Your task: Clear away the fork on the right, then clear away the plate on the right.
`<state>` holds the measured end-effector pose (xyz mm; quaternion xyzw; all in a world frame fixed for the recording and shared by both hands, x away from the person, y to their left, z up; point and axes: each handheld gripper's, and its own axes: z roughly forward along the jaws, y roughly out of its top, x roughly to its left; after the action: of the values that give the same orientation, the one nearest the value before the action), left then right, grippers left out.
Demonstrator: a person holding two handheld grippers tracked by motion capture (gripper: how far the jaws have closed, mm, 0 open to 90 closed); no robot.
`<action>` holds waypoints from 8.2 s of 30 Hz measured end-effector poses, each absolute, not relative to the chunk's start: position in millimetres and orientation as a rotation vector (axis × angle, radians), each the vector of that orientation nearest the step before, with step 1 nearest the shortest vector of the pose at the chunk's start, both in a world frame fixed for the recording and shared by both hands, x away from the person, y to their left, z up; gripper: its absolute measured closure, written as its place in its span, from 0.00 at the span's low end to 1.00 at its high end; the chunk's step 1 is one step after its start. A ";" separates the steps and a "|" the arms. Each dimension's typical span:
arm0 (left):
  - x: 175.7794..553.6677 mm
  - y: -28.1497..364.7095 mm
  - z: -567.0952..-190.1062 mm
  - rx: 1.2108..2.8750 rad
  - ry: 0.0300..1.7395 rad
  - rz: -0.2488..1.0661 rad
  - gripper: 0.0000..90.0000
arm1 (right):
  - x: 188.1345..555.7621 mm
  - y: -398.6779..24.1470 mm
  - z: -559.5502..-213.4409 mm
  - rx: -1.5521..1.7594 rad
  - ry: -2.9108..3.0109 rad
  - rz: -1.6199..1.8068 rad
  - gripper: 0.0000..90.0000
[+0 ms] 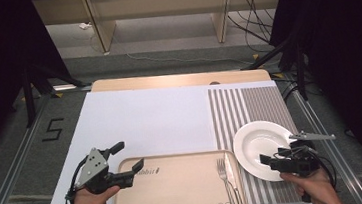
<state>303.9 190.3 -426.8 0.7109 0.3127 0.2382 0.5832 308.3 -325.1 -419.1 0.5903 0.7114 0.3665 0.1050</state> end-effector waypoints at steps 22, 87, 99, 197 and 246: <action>304.3 189.4 -427.3 1.653 0.723 0.552 0.19 | 308.5 -369.1 -426.1 1.848 1.990 1.042 0.23; 302.2 189.5 -427.0 1.674 0.718 0.557 0.19 | 323.0 -412.1 -462.3 2.132 1.949 1.064 0.31; 302.6 189.1 -427.4 1.669 0.714 0.554 0.19 | 325.2 -414.7 -463.7 2.183 1.972 1.080 0.35; 303.3 190.1 -426.9 1.675 0.719 0.562 0.19 | 335.9 -432.9 -485.3 2.325 1.878 1.381 0.81; 303.5 190.8 -427.2 1.676 0.722 0.566 0.20 | 332.9 -418.6 -463.3 2.322 1.731 1.649 0.92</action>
<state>303.5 190.8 -427.2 0.7160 0.3087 0.2419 0.5774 332.9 -418.6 -463.3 0.6934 0.5171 0.4926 -0.0955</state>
